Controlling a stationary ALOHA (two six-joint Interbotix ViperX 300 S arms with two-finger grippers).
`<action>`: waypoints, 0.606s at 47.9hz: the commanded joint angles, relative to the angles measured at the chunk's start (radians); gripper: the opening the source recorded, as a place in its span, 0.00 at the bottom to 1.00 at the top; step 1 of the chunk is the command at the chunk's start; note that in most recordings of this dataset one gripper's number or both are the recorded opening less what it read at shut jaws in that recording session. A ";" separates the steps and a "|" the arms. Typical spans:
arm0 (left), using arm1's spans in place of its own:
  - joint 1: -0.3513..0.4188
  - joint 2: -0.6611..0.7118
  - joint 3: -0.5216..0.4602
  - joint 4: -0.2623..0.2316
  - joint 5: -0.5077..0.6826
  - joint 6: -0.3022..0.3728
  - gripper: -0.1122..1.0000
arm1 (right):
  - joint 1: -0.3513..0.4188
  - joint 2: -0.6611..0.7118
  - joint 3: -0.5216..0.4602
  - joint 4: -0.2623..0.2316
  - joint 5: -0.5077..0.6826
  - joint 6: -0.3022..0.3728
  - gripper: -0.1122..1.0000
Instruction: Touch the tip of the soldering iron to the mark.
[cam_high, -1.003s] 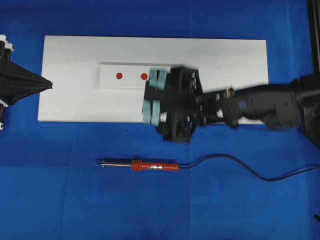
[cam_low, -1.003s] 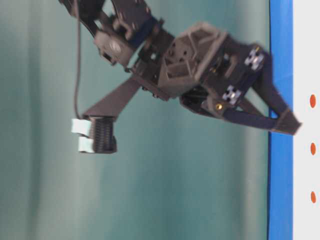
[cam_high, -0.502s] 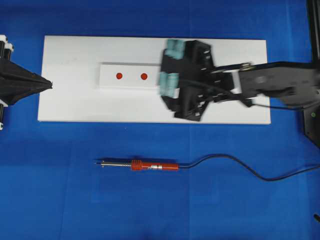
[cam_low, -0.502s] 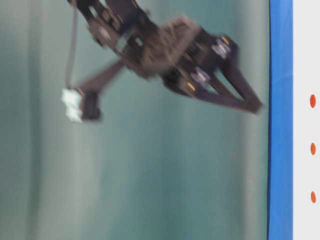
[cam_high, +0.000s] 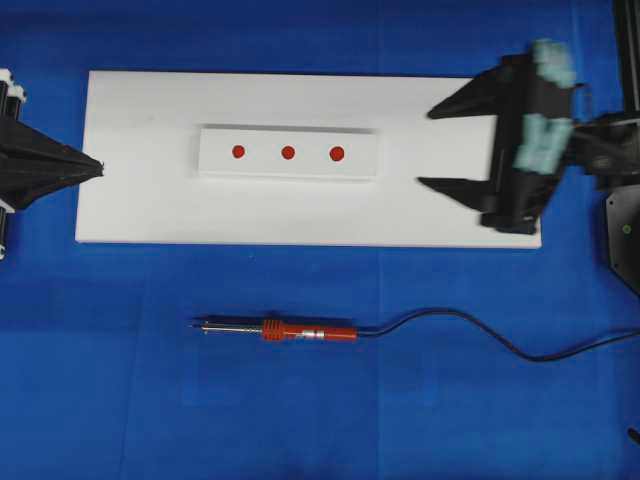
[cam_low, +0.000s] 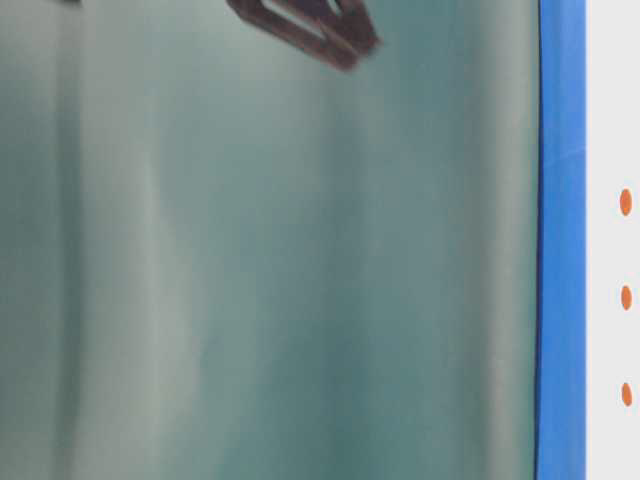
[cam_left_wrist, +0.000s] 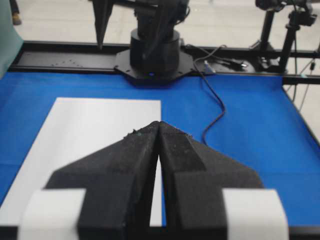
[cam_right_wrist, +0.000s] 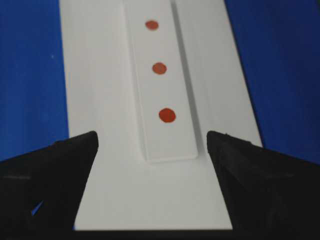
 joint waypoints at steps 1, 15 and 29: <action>0.000 0.003 -0.011 0.000 -0.005 0.000 0.10 | -0.008 -0.092 0.037 -0.020 -0.009 -0.002 0.86; 0.000 0.003 -0.011 0.000 -0.005 0.000 0.10 | -0.011 -0.321 0.198 -0.026 -0.048 -0.002 0.86; -0.002 0.003 -0.009 0.002 -0.005 0.000 0.10 | -0.012 -0.443 0.331 -0.014 -0.098 0.012 0.82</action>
